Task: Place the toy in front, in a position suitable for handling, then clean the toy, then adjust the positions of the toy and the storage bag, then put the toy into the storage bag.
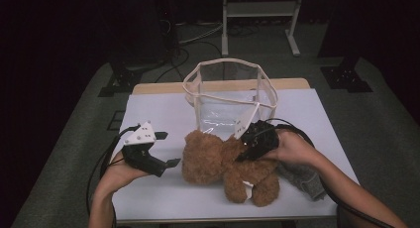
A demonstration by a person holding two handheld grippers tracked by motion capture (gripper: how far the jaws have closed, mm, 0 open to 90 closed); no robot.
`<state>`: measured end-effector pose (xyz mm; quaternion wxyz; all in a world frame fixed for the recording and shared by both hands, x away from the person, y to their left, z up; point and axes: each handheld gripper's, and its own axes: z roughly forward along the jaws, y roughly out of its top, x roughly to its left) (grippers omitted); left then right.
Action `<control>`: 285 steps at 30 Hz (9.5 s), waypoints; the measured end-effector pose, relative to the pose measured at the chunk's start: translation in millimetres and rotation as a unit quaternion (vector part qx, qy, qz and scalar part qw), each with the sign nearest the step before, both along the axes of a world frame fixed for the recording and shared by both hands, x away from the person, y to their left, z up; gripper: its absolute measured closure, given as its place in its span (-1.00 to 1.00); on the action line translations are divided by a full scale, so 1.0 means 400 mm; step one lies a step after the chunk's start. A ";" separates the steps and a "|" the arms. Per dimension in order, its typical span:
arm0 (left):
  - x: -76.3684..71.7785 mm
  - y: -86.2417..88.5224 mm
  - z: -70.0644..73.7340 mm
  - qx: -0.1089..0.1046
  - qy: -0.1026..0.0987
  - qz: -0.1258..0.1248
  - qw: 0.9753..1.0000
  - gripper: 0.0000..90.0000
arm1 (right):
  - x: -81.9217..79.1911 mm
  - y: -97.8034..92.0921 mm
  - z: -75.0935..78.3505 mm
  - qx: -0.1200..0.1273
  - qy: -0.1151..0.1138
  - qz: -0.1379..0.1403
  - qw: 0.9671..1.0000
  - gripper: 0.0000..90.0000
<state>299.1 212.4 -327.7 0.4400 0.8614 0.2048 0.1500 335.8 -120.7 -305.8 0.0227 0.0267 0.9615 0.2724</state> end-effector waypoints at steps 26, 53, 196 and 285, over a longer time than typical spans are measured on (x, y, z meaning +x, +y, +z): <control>0.001 0.010 -0.003 0.007 0.001 0.005 1.000 -0.84 | -0.004 -0.002 -0.059 -0.044 0.033 -0.035 0.998 -0.40; 0.001 0.004 -0.006 0.011 0.002 -0.001 1.000 -0.84 | 0.009 -0.033 -0.131 -0.063 0.022 -0.032 0.997 0.30; -0.001 0.060 -0.016 -0.012 0.009 0.012 1.000 -0.84 | 0.485 -0.052 0.362 0.010 0.003 -0.231 0.973 0.44; -0.007 0.057 -0.023 0.004 0.016 0.002 1.000 -0.84 | 0.468 -0.002 0.054 -0.069 0.055 -0.199 0.976 0.24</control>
